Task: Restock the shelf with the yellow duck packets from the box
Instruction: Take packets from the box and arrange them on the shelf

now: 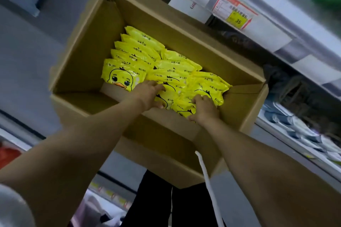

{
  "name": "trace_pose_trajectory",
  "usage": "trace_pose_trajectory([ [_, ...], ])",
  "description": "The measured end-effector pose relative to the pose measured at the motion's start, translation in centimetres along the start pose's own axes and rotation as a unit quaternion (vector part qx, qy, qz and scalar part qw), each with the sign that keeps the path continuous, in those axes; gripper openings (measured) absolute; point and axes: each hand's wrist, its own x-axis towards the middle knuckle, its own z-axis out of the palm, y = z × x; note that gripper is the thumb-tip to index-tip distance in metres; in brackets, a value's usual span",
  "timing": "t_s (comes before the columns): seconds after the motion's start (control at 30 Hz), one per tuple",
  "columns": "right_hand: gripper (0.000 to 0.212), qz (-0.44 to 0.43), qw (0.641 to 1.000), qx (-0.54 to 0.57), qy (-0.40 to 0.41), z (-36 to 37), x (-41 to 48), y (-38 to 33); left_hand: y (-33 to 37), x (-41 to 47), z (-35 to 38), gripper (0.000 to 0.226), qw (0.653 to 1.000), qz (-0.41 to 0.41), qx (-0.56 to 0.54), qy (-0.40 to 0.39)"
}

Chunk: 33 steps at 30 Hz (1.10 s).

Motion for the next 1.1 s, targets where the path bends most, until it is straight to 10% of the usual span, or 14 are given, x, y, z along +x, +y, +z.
trace_pose_trajectory([
  [0.23,0.089,-0.019,0.988,-0.135,0.071,2.1,1.0,-0.5,0.9,1.8,1.5,0.083,0.992,-0.02,0.12,0.017],
  [0.4,0.05,-0.009,0.998,-0.053,0.024,0.8,1.7,-0.4,0.6,2.2,2.1,0.065,0.989,-0.047,0.142,0.001],
  [0.67,0.042,0.033,0.979,0.197,-0.037,-2.3,-1.5,0.2,-0.6,-1.3,-2.2,0.054,0.988,-0.152,-0.04,0.008],
  [1.1,0.071,-0.017,0.935,0.353,0.007,-8.3,-13.0,-0.6,3.8,-10.4,-11.1,0.054,0.924,-0.074,-0.369,0.069],
])
